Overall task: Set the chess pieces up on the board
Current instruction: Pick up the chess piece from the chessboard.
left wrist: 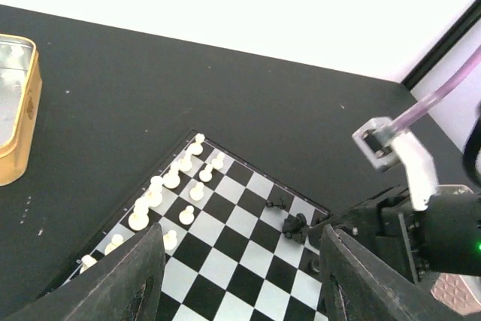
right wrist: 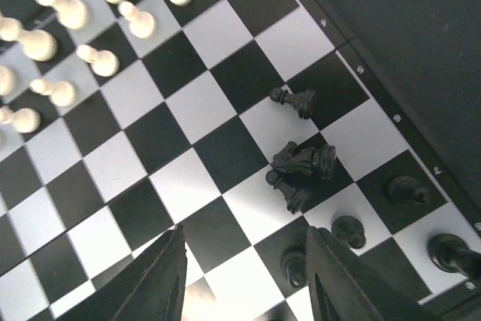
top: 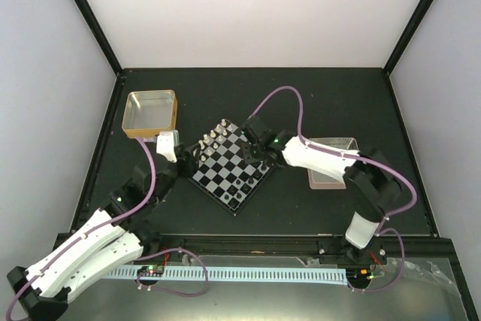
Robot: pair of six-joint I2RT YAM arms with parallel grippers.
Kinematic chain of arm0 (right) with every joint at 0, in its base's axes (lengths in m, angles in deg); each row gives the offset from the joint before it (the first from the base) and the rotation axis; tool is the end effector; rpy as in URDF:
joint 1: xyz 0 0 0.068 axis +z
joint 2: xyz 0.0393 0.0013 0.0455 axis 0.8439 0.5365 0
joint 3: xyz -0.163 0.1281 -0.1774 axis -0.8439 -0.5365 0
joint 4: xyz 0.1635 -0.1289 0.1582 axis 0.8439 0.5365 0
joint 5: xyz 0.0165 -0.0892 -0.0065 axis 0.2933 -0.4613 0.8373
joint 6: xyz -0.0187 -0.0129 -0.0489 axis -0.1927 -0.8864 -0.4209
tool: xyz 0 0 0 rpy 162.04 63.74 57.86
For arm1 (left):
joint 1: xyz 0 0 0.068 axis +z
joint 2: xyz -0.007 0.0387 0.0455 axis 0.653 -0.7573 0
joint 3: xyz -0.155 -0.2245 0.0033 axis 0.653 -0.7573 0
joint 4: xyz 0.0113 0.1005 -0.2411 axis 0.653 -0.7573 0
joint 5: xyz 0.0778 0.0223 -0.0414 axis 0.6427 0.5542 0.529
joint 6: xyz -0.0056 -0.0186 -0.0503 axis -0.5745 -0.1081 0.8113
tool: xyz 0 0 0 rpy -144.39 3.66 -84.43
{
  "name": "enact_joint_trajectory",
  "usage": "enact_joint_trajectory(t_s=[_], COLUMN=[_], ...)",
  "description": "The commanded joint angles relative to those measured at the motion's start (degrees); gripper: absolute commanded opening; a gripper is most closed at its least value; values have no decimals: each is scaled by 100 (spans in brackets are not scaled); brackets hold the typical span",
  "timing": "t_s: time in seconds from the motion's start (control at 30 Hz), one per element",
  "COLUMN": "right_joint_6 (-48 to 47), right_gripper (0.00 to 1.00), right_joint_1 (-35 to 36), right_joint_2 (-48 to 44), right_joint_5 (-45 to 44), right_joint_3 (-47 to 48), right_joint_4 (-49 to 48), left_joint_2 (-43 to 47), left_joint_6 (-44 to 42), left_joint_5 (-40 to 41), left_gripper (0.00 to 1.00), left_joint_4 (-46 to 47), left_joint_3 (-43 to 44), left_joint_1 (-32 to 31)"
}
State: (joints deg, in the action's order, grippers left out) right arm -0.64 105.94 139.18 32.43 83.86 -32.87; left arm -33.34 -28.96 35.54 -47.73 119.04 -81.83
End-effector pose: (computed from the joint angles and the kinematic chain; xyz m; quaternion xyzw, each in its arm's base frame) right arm 0.2396 0.2630 0.2138 -0.1287 0.9448 0.1413 0.2661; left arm 0.1192 -0.0890 0.2802 -0.0106 0.8141 -0.2195 0.5375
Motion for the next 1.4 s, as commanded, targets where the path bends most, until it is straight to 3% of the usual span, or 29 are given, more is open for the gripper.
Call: enact_joint_trajectory(t_s=[0.0,0.4,0.73,1.37], right_joint_6=[-71,67,-19,-140], right_gripper=[44,40,39,17], right_joint_1=[-68,-95,-111,-115], right_joint_2=[557,1195,1460,1633], right_joint_5=[98,-402,-273,141], right_joint_3=[318,703,895,1028], right_joint_4=[342,495,523,405], left_joint_2=[26,-131,-197,-320], left_joint_6=[-20,-31,-5,43], left_joint_5=[273,130,94,30], left_gripper=[59,58,57,55], left_joint_4=[24,38,57,94], left_joint_3=[11,3,-14,-64], left_joint_1=[53,85,99,129])
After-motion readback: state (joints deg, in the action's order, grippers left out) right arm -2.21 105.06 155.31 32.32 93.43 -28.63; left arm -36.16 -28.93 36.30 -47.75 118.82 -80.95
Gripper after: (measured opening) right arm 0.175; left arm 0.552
